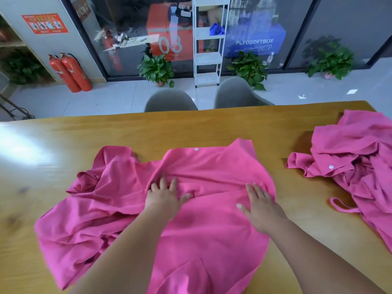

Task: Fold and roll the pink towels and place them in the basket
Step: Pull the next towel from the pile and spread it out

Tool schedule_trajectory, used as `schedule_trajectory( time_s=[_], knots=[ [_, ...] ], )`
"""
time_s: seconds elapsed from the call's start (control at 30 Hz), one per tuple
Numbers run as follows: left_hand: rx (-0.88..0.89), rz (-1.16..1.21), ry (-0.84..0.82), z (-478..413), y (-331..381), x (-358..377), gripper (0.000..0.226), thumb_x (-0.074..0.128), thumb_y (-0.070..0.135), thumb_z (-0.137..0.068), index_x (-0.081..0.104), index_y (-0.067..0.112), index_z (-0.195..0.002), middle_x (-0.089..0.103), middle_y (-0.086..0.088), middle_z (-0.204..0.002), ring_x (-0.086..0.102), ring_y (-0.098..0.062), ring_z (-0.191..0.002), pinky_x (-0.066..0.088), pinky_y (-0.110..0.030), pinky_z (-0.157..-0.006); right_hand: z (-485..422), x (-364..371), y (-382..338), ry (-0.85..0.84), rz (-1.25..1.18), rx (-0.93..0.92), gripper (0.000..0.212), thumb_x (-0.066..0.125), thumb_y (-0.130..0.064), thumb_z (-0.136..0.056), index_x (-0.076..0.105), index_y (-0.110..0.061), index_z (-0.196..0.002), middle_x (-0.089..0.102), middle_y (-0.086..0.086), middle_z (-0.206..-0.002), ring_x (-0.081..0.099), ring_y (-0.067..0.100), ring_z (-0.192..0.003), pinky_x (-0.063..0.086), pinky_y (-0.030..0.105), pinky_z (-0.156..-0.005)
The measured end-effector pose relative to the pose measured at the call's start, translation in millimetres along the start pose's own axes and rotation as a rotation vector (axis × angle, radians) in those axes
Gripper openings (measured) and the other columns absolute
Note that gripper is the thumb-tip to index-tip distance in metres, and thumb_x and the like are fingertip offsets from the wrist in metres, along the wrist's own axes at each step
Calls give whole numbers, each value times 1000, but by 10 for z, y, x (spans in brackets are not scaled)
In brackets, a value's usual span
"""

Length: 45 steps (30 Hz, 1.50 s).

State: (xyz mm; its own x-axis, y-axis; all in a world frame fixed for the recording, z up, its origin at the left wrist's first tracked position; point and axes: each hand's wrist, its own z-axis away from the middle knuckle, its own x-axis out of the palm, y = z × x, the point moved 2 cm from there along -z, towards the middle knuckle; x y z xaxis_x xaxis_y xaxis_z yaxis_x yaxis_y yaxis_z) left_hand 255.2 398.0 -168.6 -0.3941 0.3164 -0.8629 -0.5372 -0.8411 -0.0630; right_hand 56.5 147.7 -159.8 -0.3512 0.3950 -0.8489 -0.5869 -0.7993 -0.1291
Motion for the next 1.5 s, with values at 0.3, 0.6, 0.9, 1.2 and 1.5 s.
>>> schedule_trajectory(
  time_s=[0.3,0.6,0.9,1.2,1.5],
  knots=[
    [37,-3,207,-518,223,-522,73,31,70,-103,28,27,-162,34,-18,-162,36,-44,-145,39,-57,-112,-744,-458,-235,346,27,-59,69,45,-59,-104,33,-24,-162,29,7,-162,31,28,-149,42,44,-115],
    [3,82,54,-1145,30,-455,119,43,96,-78,-13,38,-166,-20,-15,-174,-3,-47,-159,21,-60,-127,-1488,-536,-155,108,47,-52,96,36,-82,-94,-9,-37,-167,-29,1,-172,-20,31,-160,4,49,-131],
    [-1,119,-11,-2199,-91,-996,137,56,100,-66,-21,42,-163,-29,-10,-172,-12,-46,-159,11,-64,-128,-2514,-987,-320,171,64,-51,100,27,-90,-89,-8,-37,-167,-25,2,-173,-17,32,-161,2,52,-131],
    [-17,180,1,-2901,-130,-1285,134,57,99,-66,-20,46,-162,-33,-4,-170,-18,-41,-159,5,-64,-127,-3279,-1351,-407,151,70,-42,103,23,-94,-86,-11,-38,-166,-28,1,-172,-21,31,-160,-1,53,-130],
    [-110,136,44,-2938,43,-1571,127,62,89,-76,-8,35,-167,-12,-9,-176,0,-45,-160,12,-63,-127,-3342,-1549,-538,85,62,-14,97,33,-82,-96,-10,-31,-167,-23,9,-173,-17,36,-160,3,60,-129]
  ],
)
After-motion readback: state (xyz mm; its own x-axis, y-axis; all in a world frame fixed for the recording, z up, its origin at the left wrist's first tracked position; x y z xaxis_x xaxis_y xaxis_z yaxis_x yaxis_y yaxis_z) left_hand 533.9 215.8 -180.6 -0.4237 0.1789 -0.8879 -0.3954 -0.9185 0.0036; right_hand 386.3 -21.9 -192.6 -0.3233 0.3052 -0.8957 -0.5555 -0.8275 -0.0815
